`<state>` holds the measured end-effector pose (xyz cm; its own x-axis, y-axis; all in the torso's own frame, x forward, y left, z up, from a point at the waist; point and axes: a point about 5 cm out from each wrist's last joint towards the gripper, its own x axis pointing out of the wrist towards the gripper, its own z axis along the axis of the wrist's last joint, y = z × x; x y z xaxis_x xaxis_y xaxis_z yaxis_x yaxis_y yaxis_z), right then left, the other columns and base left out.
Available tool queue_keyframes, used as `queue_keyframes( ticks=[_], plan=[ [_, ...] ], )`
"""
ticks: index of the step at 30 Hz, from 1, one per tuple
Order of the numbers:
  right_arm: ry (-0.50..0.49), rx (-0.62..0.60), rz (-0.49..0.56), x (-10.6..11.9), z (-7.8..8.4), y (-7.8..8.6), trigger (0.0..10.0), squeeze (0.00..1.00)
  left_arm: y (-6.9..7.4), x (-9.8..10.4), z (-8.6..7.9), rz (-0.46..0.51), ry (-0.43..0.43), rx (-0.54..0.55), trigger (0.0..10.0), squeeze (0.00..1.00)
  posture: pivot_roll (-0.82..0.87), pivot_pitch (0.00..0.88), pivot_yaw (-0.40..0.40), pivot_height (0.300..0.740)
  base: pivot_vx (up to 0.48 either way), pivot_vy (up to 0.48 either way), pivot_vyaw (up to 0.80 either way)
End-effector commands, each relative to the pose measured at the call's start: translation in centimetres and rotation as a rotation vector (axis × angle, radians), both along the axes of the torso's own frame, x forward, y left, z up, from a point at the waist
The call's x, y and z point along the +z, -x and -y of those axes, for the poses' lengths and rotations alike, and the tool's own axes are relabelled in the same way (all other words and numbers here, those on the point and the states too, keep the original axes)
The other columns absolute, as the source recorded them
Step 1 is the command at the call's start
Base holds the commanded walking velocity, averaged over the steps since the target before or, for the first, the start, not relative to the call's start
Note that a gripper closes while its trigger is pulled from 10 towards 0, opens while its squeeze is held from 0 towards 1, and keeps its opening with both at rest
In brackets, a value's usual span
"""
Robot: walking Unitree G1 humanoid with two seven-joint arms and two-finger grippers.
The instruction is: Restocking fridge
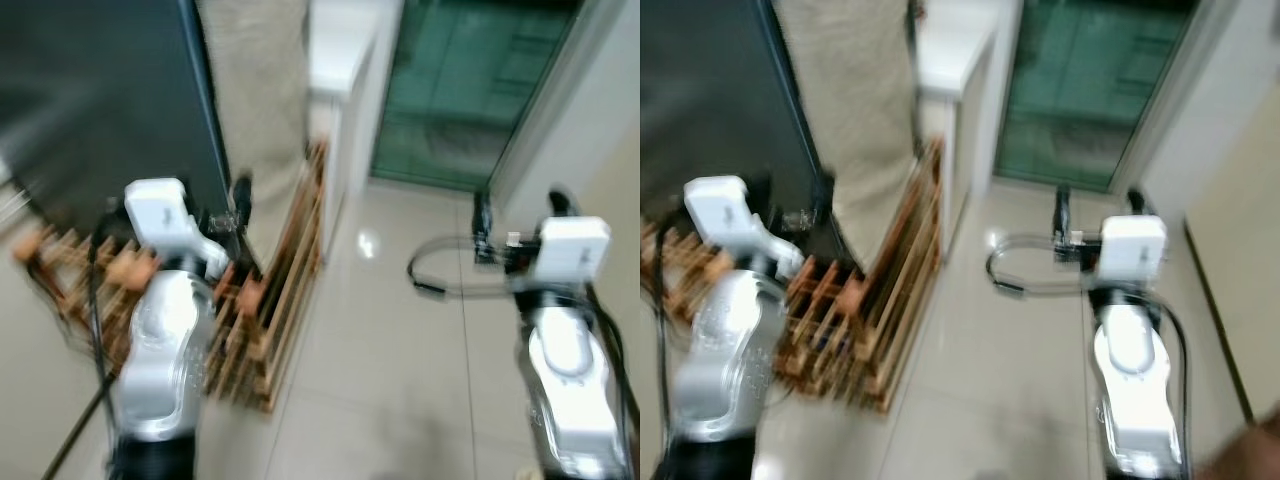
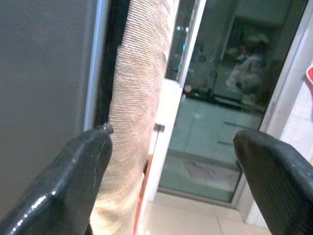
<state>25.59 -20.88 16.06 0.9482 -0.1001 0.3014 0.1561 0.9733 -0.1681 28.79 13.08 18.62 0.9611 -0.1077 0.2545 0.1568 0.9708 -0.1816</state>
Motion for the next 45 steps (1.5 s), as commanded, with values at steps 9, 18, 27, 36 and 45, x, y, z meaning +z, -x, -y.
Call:
queue_keyframes(
  ticks=[9,18,27,36,45],
  plan=[
    [-0.009,0.041,0.008,0.3,-1.3,-0.6,10.0,0.07,-1.2,0.0,-1.5,-0.016,-0.046,0.037,10.0,0.0,-0.15,0.0,-0.015,0.74,0.0,0.0,-0.23],
    [-0.007,0.042,0.002,0.1,-1.4,-0.6,10.0,0.07,-1.6,0.3,-1.3,-0.004,-0.058,0.032,10.0,0.0,-0.15,0.0,-0.013,0.74,0.0,0.053,-0.44],
    [-0.001,0.054,-0.004,0.1,-1.4,-0.7,10.0,0.07,-1.7,0.4,-1.1,0.009,-0.087,0.036,10.0,0.0,-0.15,0.0,-0.016,0.74,0.0,0.476,0.0],
    [-0.029,0.047,-0.009,0.0,-1.4,-0.7,10.0,0.07,-2.1,0.1,0.3,-0.015,-0.109,-0.016,10.0,0.0,-0.15,0.0,-0.016,0.74,0.059,0.13,0.0],
    [-0.103,-0.031,-0.074,-2.1,0.0,1.6,10.0,0.07,0.9,-3.2,-1.0,-0.112,-0.135,-0.024,10.0,0.0,-0.16,0.0,-0.006,0.74,0.0,0.0,0.0]
  ],
)
